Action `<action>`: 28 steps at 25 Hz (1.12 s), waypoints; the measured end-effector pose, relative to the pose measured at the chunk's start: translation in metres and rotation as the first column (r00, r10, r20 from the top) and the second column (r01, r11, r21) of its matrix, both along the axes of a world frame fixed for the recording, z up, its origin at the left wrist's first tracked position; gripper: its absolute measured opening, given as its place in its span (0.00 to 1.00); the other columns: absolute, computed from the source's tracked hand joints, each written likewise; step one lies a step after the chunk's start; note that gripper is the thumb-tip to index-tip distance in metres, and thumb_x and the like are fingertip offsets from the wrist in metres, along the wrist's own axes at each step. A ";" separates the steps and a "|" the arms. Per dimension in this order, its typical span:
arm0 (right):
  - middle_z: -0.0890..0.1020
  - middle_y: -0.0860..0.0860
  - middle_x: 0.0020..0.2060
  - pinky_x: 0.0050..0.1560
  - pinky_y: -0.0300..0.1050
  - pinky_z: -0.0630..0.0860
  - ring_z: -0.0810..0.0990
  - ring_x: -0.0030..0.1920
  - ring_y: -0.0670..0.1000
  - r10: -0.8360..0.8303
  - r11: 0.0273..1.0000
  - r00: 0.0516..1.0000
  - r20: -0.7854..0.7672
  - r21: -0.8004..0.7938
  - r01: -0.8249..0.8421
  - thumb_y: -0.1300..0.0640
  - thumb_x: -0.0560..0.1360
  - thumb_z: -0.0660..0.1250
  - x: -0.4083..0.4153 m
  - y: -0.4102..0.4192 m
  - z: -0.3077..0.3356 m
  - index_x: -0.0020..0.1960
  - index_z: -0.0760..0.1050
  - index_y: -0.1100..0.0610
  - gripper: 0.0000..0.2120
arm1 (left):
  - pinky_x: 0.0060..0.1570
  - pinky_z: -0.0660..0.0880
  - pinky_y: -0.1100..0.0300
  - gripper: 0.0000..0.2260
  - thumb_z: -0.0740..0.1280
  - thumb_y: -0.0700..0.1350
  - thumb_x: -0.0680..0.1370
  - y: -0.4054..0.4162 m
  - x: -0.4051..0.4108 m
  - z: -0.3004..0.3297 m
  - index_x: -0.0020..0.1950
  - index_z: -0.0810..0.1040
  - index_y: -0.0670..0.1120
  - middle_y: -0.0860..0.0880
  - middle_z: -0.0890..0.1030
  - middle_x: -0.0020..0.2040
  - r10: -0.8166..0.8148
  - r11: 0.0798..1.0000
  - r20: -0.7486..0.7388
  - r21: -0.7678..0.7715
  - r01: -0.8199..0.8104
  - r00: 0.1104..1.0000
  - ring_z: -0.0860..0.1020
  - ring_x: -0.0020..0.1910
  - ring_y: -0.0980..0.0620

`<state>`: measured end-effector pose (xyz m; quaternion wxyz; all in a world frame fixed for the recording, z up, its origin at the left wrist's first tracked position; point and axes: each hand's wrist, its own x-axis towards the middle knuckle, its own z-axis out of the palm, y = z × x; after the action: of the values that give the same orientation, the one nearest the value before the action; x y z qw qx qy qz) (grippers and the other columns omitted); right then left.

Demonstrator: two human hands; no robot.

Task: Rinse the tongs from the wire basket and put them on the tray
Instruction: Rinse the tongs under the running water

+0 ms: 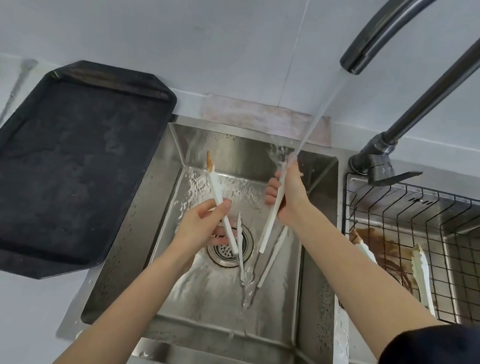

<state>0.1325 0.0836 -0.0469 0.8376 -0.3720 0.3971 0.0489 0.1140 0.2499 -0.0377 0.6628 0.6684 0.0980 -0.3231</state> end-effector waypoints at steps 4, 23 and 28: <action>0.72 0.46 0.23 0.25 0.33 0.68 0.70 0.23 0.43 0.020 0.994 0.989 0.148 0.104 -0.036 0.49 0.79 0.57 -0.001 -0.004 0.004 0.35 0.71 0.56 0.17 | 0.35 0.82 0.62 0.17 0.63 0.47 0.78 0.004 -0.002 -0.007 0.64 0.72 0.42 0.53 0.82 0.30 0.014 0.999 -0.113 -0.039 -0.018 0.994 0.83 0.29 0.55; 0.74 0.51 0.31 0.26 0.36 0.71 0.71 0.24 0.45 0.149 0.983 0.989 -0.001 -0.107 -0.149 0.46 0.80 0.53 -0.041 -0.007 0.041 0.48 0.74 0.60 0.19 | 0.30 0.80 0.62 0.15 0.56 0.42 0.81 -0.047 -0.012 -0.009 0.64 0.70 0.36 0.47 0.83 0.43 -0.174 0.984 -0.244 -0.068 0.162 0.954 0.84 0.30 0.54; 0.72 0.50 0.31 0.22 0.35 0.68 0.67 0.25 0.46 0.131 0.967 0.991 -0.019 -0.218 -0.132 0.49 0.80 0.50 -0.046 -0.021 0.059 0.45 0.74 0.58 0.19 | 0.28 0.79 0.62 0.16 0.56 0.42 0.81 -0.068 -0.013 -0.003 0.68 0.67 0.39 0.48 0.82 0.43 -0.237 0.970 -0.269 -0.121 0.211 0.934 0.83 0.28 0.54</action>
<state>0.0870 0.0625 0.0120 0.7856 -0.4873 0.3762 0.0614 0.1008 0.1821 -0.0409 0.6303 0.5920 0.0996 -0.4922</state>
